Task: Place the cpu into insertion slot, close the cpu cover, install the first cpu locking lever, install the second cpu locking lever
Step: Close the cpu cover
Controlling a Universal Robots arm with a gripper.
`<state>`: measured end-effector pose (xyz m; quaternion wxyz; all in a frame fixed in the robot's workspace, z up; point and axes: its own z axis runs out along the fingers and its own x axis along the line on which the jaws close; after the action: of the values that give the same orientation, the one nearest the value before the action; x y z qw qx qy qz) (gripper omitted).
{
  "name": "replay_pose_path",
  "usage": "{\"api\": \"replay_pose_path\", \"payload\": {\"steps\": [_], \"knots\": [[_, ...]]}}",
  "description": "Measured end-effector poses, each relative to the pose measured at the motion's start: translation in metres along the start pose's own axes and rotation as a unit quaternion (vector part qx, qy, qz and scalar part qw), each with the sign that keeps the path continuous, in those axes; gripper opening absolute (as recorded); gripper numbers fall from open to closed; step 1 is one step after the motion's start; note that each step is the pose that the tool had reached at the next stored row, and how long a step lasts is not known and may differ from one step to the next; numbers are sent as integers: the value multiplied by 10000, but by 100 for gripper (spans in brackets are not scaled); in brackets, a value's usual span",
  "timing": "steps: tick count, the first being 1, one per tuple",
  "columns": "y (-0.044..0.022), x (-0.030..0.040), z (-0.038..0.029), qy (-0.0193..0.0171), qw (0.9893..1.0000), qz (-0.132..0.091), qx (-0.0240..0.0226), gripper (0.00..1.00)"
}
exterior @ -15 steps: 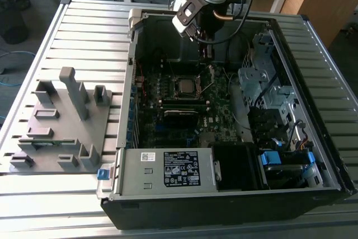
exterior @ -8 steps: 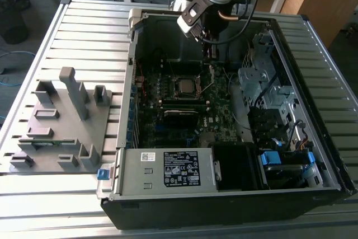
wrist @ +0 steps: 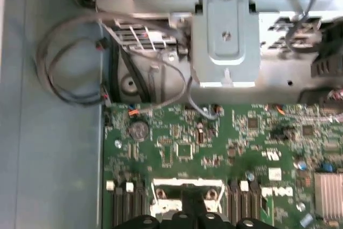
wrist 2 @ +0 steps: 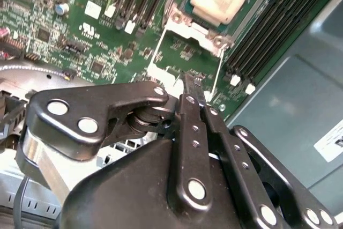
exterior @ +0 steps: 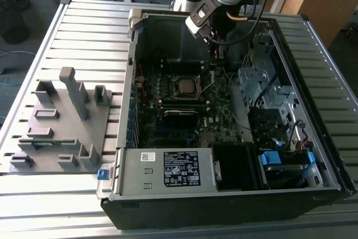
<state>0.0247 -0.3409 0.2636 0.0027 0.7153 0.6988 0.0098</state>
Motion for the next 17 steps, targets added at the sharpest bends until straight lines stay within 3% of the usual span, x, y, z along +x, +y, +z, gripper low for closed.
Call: {"api": "replay_pose_path", "payload": {"steps": [10,13,17], "knots": [[247,6,13,0,10000,0,0,10],[273,7,28,-1,10000,0,0,10],[292,7,94,0,10000,0,0,10]]}}
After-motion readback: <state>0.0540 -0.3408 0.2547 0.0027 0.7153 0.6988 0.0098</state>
